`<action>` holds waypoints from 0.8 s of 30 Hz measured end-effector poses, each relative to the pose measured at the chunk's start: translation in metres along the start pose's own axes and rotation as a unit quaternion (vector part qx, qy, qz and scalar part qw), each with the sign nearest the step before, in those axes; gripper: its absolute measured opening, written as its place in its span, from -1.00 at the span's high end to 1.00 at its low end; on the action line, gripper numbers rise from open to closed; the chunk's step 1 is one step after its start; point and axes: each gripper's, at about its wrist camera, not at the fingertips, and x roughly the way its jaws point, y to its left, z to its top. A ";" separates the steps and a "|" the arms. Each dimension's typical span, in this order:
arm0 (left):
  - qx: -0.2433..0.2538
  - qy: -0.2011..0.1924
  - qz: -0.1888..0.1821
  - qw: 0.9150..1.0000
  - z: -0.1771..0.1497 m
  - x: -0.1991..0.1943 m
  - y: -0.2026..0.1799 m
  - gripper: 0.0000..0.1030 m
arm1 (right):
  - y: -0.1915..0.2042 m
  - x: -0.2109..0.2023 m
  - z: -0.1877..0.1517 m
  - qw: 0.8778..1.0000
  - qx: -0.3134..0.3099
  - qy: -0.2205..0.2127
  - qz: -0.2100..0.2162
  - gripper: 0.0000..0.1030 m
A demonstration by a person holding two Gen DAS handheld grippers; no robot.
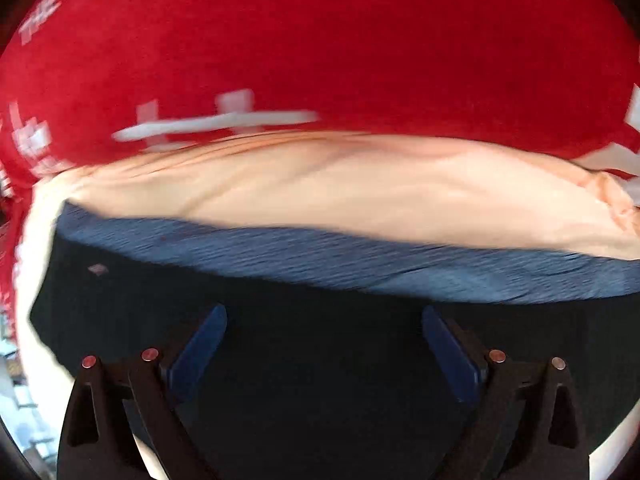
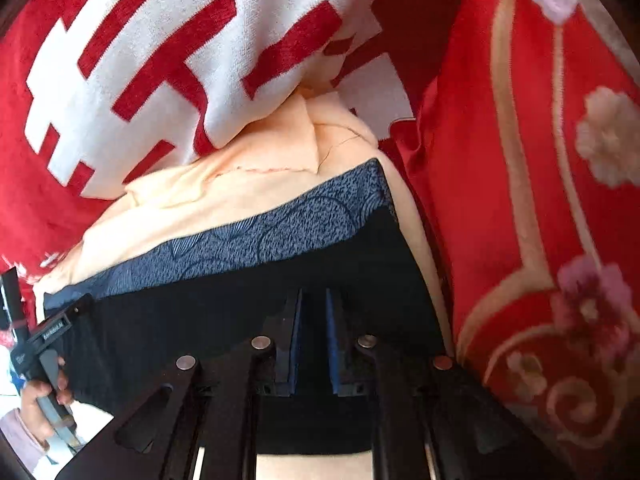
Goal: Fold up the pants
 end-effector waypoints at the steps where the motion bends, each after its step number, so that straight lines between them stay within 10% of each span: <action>1: -0.012 0.008 0.006 1.000 -0.003 -0.002 0.015 -0.93 | 0.005 -0.004 -0.003 1.000 -0.007 0.006 -0.015 0.70; 7: -0.043 0.012 0.009 0.999 -0.024 -0.020 0.092 -0.93 | 0.050 -0.019 -0.042 0.989 0.020 0.049 0.137 0.63; 13: -0.020 -0.004 0.026 0.999 -0.032 -0.012 0.180 -0.93 | 0.187 0.015 -0.125 0.936 0.027 0.132 0.326 0.47; 19: -0.007 0.013 0.060 0.998 -0.037 0.050 0.274 -0.93 | 0.279 0.081 -0.189 0.914 0.091 0.150 0.367 0.47; 24: -0.005 -0.011 -0.013 1.000 -0.047 0.070 0.306 -1.00 | 0.305 0.105 -0.202 0.914 0.131 0.129 0.361 0.47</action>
